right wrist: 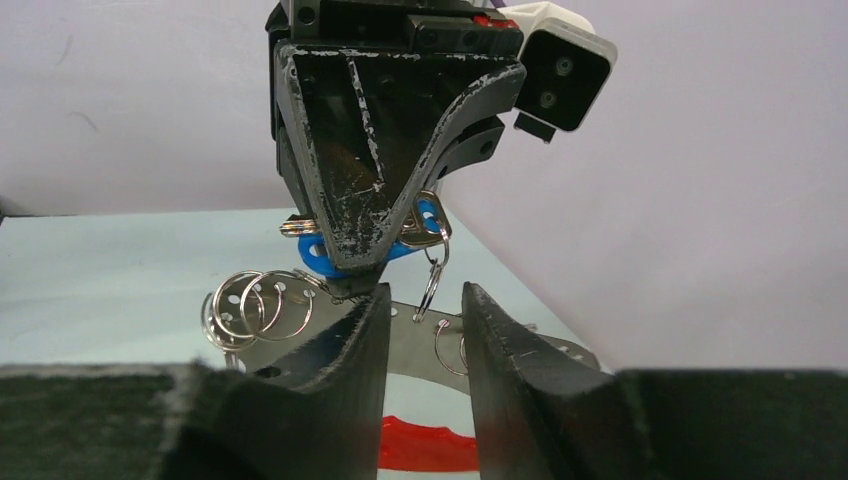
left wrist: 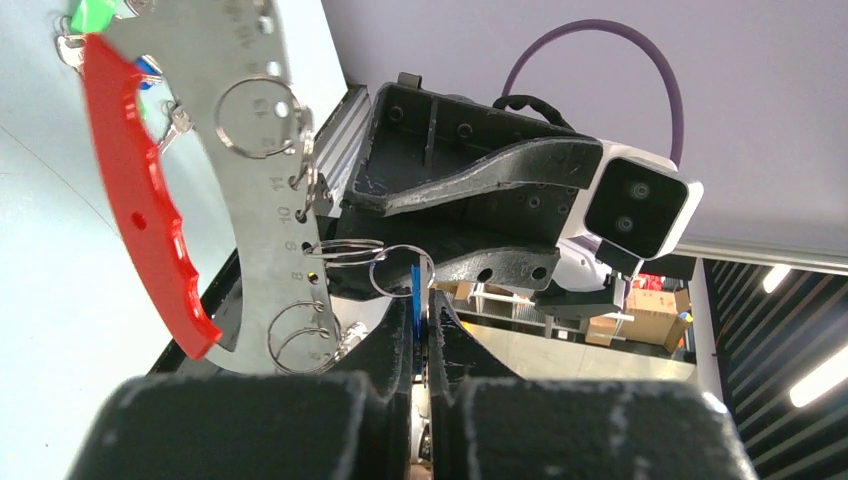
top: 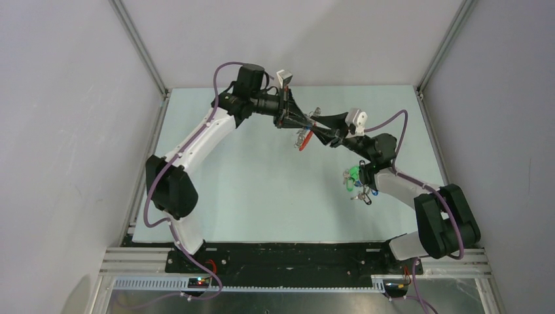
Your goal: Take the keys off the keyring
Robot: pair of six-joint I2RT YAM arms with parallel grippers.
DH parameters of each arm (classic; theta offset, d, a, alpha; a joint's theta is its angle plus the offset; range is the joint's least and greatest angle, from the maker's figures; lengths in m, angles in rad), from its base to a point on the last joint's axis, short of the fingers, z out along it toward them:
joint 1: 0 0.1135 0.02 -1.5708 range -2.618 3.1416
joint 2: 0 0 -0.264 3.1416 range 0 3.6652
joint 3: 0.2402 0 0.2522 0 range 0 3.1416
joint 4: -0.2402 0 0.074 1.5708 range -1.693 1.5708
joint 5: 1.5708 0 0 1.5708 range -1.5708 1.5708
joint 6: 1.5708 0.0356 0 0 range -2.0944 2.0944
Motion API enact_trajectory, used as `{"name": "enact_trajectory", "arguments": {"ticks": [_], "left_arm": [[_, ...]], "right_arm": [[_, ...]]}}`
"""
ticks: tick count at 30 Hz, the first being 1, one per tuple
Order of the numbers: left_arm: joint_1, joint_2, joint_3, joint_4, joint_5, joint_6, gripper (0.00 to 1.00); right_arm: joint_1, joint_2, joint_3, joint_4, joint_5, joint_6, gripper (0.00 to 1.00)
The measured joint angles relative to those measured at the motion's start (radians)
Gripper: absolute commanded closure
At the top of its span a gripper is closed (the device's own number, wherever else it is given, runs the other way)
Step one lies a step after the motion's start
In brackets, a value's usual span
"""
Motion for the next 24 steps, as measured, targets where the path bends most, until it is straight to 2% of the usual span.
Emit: {"name": "enact_trajectory", "arguments": {"ticks": [1,2,4,5,17,24], "left_arm": [[0.0,0.0,0.0,0.004,0.002,0.0,1.0],[0.0,-0.002,0.0,0.005,0.003,-0.001,1.0],[0.0,-0.002,0.0,0.006,0.008,-0.001,1.0],[0.0,-0.002,0.0,0.006,0.01,-0.002,1.0],[0.025,-0.008,0.0,0.006,0.017,-0.009,1.0],[0.034,-0.021,-0.054,0.026,0.032,-0.008,1.0]], "right_arm": [[0.0,0.002,0.004,0.001,0.0,0.001,0.74],[0.0,0.006,0.007,0.005,0.0,0.003,0.85],[0.004,0.011,0.016,0.006,0.0,0.003,0.98],[0.005,0.013,0.019,0.005,0.0,0.008,1.0],[-0.005,0.0,0.017,0.005,0.0,0.033,1.0],[-0.025,-0.013,-0.008,0.061,-0.009,0.106,1.0]]}}
